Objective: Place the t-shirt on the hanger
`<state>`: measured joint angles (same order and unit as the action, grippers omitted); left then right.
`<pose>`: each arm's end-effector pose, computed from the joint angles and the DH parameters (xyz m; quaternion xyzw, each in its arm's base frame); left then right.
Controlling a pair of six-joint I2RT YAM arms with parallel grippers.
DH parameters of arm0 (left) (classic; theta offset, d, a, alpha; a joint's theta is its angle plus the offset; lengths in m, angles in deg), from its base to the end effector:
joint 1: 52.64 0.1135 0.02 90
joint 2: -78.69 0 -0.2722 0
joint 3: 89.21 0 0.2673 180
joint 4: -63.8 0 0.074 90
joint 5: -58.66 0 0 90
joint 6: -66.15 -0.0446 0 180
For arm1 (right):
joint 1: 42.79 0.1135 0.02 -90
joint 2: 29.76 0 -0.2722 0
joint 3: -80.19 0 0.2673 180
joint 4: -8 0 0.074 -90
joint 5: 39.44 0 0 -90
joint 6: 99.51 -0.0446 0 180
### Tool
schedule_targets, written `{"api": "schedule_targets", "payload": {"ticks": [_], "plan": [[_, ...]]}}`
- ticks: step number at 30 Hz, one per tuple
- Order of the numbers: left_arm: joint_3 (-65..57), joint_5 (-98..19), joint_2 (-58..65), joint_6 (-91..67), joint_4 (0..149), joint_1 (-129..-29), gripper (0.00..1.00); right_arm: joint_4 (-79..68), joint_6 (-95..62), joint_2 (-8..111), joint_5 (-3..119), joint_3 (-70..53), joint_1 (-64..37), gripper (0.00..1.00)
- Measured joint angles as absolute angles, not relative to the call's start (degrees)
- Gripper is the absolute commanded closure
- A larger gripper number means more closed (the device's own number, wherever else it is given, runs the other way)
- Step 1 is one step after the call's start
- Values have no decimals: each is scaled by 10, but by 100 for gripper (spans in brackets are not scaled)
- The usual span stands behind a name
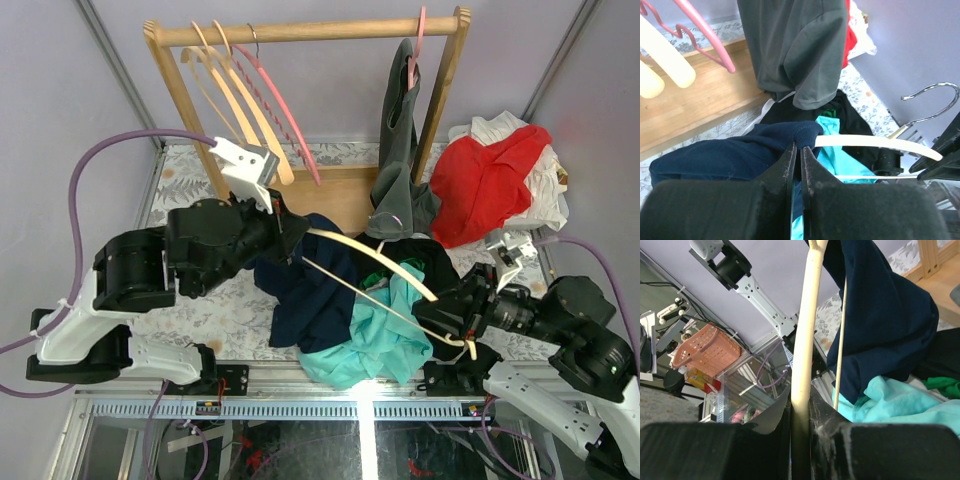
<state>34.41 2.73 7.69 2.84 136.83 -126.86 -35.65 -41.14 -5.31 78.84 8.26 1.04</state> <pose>0.0778 -0.1834 0.5446 0.1634 0.7860 -0.2676 0.5329 0.0329 0.0609 0.4307 -0.2478 0.6397 0.5654 0.4580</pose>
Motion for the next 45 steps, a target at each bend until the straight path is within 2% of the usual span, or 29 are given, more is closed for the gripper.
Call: {"api": "schedule_targets", "payload": {"ticks": [10, 16, 21, 33, 45], "plan": [[452, 14, 54, 6, 1376, -1269, 100, -392, -382, -54, 780, -2, 10, 100], [461, 36, 50, 2, 1387, -1269, 100, -466, -342, -52, 765, -94, 10, 100], [469, 39, 40, -2, 1396, -1269, 100, -498, -317, -50, 760, -120, 10, 100], [495, 22, -12, -18, 1409, -1269, 100, -408, -317, -18, 824, 19, 10, 100], [508, -27, -38, -34, 1408, -1268, 100, -180, -378, 8, 921, 131, 10, 100]]}}
